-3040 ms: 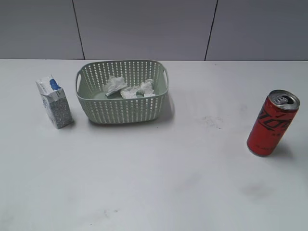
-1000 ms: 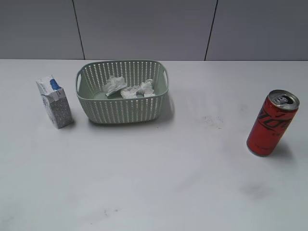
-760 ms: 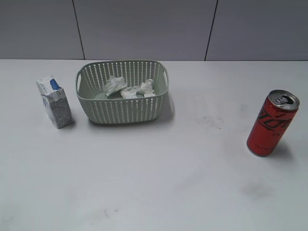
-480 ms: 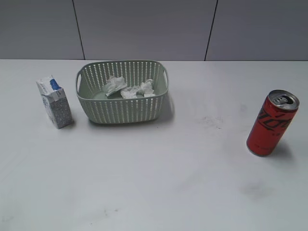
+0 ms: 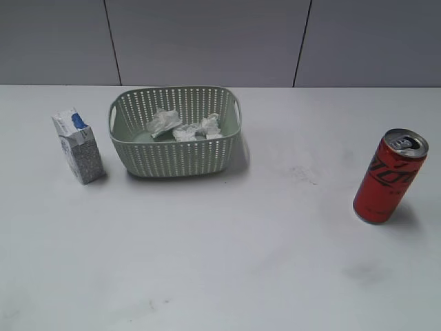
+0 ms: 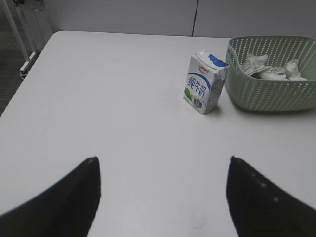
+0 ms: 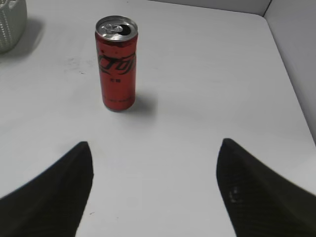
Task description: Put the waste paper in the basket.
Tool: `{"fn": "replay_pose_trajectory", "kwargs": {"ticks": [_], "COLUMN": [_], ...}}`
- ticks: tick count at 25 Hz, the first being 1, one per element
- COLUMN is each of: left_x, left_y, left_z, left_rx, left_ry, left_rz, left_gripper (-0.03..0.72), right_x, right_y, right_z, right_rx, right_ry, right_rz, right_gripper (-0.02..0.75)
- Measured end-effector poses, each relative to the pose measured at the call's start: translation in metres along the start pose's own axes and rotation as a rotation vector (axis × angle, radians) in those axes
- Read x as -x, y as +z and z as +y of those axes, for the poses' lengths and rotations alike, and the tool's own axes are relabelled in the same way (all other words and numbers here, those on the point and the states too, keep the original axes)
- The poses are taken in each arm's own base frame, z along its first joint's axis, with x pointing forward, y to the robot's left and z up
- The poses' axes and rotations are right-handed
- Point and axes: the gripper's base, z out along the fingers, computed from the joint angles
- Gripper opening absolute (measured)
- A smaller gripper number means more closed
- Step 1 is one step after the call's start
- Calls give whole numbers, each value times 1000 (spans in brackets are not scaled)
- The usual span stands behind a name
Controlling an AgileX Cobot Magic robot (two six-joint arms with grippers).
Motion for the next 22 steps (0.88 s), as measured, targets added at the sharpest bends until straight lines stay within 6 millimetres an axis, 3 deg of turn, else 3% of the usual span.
{"fn": "replay_pose_trajectory", "kwargs": {"ticks": [22], "left_x": [0], "left_y": [0], "left_z": [0], "left_rx": [0], "left_ry": [0], "left_rz": [0], "left_gripper": [588], "right_x": [0], "right_y": [0], "right_z": [0], "right_rx": [-23], "right_ry": [10], "right_rz": [1], "right_gripper": [589]}}
